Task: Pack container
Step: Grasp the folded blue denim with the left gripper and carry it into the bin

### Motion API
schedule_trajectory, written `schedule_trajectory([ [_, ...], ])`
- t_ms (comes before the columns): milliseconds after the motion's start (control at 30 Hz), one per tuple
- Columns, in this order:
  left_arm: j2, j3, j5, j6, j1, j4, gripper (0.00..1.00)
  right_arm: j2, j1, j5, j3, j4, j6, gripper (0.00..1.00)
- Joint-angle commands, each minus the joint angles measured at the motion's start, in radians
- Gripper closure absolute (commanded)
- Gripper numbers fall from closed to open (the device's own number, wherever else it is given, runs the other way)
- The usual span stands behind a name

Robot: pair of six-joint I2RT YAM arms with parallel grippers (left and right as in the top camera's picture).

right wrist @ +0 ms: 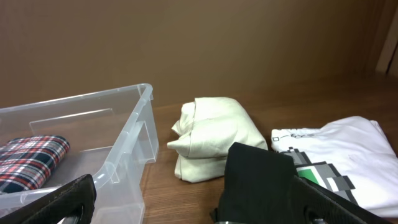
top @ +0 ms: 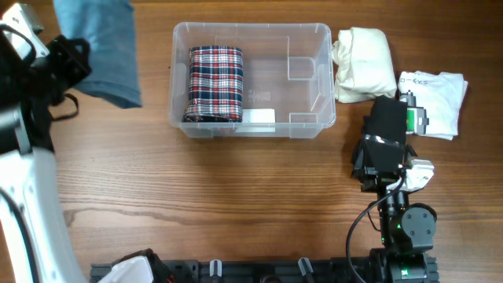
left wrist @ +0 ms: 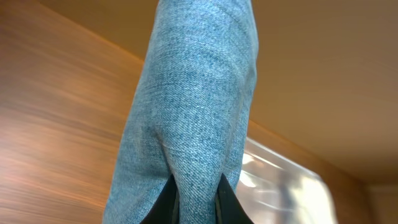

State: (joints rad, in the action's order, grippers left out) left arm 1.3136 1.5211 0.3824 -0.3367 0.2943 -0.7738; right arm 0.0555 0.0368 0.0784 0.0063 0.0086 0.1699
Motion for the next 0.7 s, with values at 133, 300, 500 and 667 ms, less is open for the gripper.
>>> schedule_trajectory([
  [133,0.057,0.001,-0.122,-0.296,-0.373,0.015,0.96,0.001,0.005,-0.013,-0.001,0.006,-0.013,0.00],
  [300,0.195,0.001,-0.282,-0.394,-0.611,0.144,0.96,0.001,0.005,-0.013,-0.001,0.005,-0.013,0.00],
  [500,0.357,0.001,-0.403,-0.544,-0.784,0.309,0.96,0.001,0.005,-0.013,-0.001,0.005,-0.013,0.00],
  [667,0.501,0.001,-0.452,-0.624,-0.875,0.460,0.96,0.001,0.005,-0.013,-0.001,0.006,-0.013,0.00],
])
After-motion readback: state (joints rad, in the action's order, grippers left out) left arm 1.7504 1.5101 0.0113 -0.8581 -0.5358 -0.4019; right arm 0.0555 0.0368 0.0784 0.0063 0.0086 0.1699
